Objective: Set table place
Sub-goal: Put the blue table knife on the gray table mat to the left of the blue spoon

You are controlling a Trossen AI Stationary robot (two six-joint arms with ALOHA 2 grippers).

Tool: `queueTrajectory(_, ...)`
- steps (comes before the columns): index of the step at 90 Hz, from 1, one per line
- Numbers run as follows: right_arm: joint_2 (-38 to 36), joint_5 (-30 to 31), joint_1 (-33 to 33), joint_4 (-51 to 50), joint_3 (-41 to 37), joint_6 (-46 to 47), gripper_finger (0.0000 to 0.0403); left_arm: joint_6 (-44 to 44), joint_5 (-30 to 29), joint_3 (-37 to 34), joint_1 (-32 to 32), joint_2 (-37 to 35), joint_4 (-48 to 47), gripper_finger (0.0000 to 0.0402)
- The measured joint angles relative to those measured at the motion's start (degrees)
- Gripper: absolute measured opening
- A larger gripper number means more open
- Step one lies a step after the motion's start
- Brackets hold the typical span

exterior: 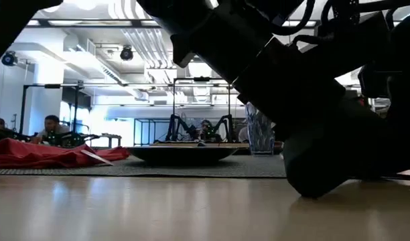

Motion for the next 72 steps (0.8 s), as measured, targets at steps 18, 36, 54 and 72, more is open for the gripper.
queueTrajectory(18, -0.06, -0.35, 0.07, -0.86, 0.01, 1.72, 0.0078, 1.05, -1.09, 0.0, -0.02, -0.33, 0.64, 0.0078)
queueTrajectory(36, -0.11, -0.84, 0.04, -2.51, 0.27, 2.63, 0.0067, 0.71, -1.7, 0.21, -0.28, -1.1, -1.08, 0.0078)
queueTrajectory(54, -0.13, -1.14, 0.04, -3.1, 0.4, 2.94, 0.0078, -0.7, -2.16, 0.24, -1.14, -2.49, -3.49, 0.0078)
queueTrajectory(72, -0.13, -1.79, 0.04, -3.07, 0.4, 1.92, 0.0098, 0.42, -3.1, 0.2, -1.66, -4.28, -8.05, 0.0077)
